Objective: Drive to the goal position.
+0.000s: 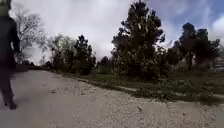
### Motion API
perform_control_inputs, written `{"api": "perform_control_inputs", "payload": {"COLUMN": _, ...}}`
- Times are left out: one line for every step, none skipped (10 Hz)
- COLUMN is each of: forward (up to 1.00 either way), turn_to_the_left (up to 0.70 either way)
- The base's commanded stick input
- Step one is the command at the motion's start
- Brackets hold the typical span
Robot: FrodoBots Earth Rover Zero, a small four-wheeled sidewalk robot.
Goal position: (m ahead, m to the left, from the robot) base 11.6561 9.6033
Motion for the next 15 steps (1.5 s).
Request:
{"api": "perform_control_inputs", "payload": {"forward": 0.70, "turn_to_the_left": 0.27}}
{"api": "perform_control_inputs", "payload": {"forward": 0.70, "turn_to_the_left": 0.27}}
{"api": "perform_control_inputs", "payload": {"forward": 0.70, "turn_to_the_left": 0.27}}
{"api": "perform_control_inputs", "payload": {"forward": 0.70, "turn_to_the_left": 0.27}}
{"api": "perform_control_inputs", "payload": {"forward": 0.70, "turn_to_the_left": 0.27}}
{"api": "perform_control_inputs", "payload": {"forward": 0.70, "turn_to_the_left": 0.27}}
{"api": "perform_control_inputs", "payload": {"forward": 0.70, "turn_to_the_left": 0.27}}
{"api": "perform_control_inputs", "payload": {"forward": 0.70, "turn_to_the_left": 0.27}}
{"api": "perform_control_inputs", "payload": {"forward": 0.70, "turn_to_the_left": 0.27}}
{"api": "perform_control_inputs", "payload": {"forward": 0.70, "turn_to_the_left": 0.25}}
{"api": "perform_control_inputs", "payload": {"forward": 0.70, "turn_to_the_left": 0.01}}
{"api": "perform_control_inputs", "payload": {"forward": 0.70, "turn_to_the_left": 0.00}}
{"api": "perform_control_inputs", "payload": {"forward": 0.70, "turn_to_the_left": 0.00}}
{"api": "perform_control_inputs", "payload": {"forward": 0.70, "turn_to_the_left": 0.00}}
{"api": "perform_control_inputs", "payload": {"forward": 0.70, "turn_to_the_left": 0.00}}
